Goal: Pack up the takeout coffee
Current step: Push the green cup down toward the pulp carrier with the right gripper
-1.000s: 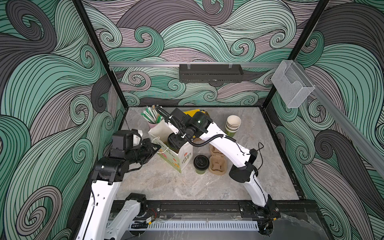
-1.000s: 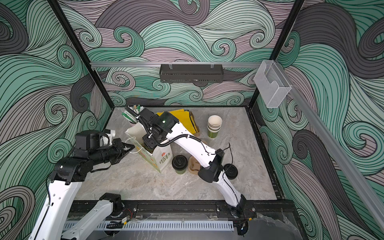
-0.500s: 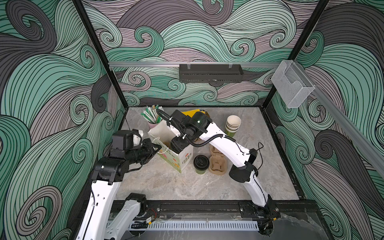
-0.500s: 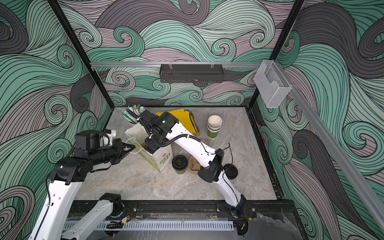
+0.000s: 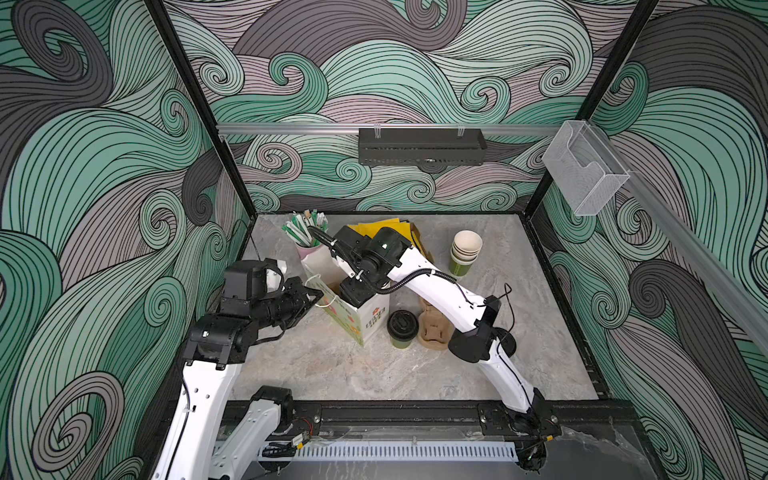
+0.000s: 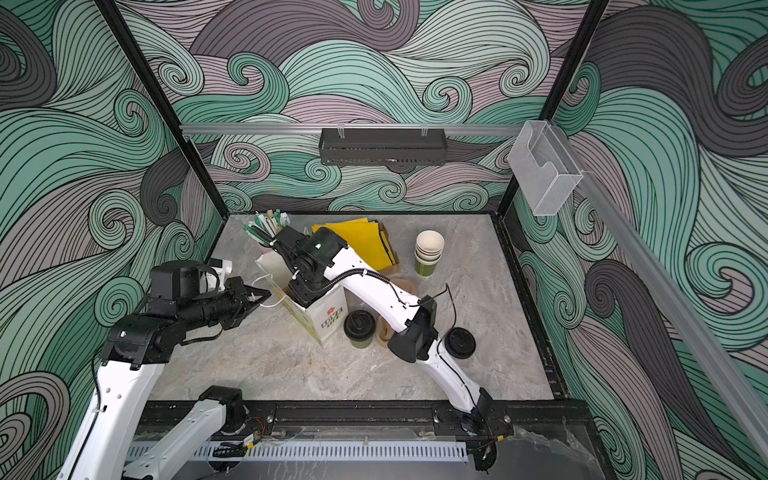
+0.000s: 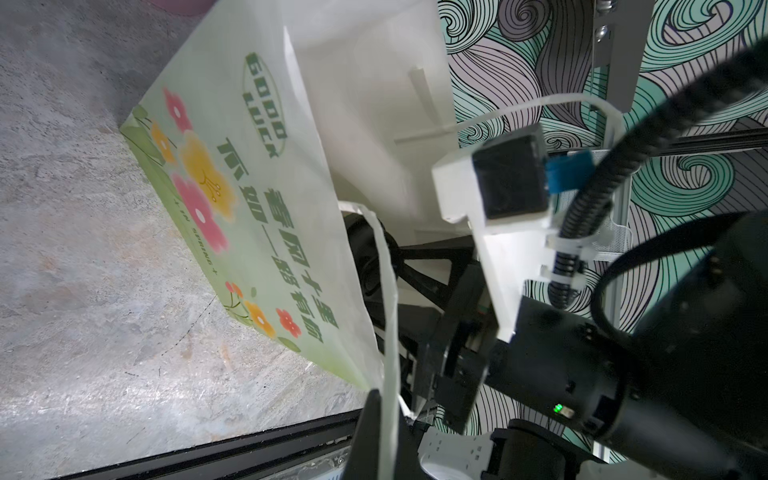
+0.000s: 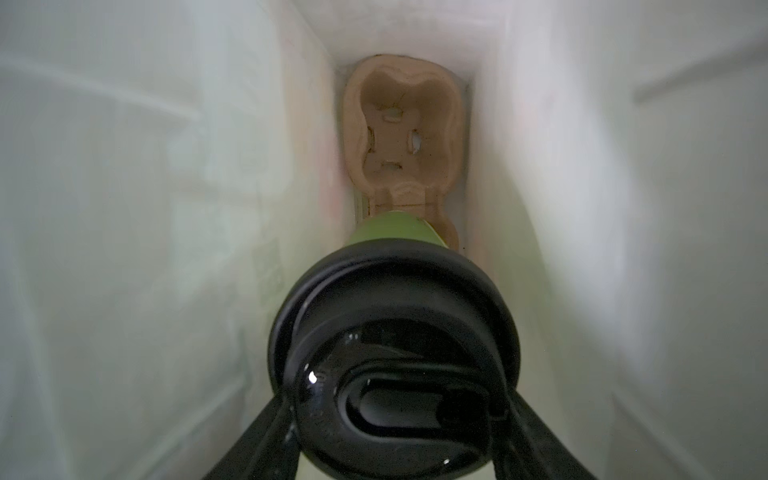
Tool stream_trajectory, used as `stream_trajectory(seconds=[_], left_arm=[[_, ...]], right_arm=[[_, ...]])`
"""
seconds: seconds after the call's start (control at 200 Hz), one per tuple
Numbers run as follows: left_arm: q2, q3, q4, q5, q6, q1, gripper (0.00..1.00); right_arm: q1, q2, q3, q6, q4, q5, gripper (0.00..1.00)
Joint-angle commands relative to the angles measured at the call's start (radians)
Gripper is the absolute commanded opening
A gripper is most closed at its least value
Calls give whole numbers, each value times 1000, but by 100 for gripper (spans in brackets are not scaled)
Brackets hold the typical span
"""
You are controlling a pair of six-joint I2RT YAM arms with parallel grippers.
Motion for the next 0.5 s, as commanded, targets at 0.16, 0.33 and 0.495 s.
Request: stream_trajectory(seconds=[0.16, 0.33, 0.495], left_arm=[[-3, 5, 6, -5, -2, -5, 0], [0, 5, 7, -6, -1, -5, 0], [-3, 2, 6, -7, -1, -6, 0]], right_arm=[[-2, -10, -11, 17, -29, 29, 58], [-2, 1, -28, 21, -29, 42, 58], [-3, 25, -12, 24, -26, 37, 58]])
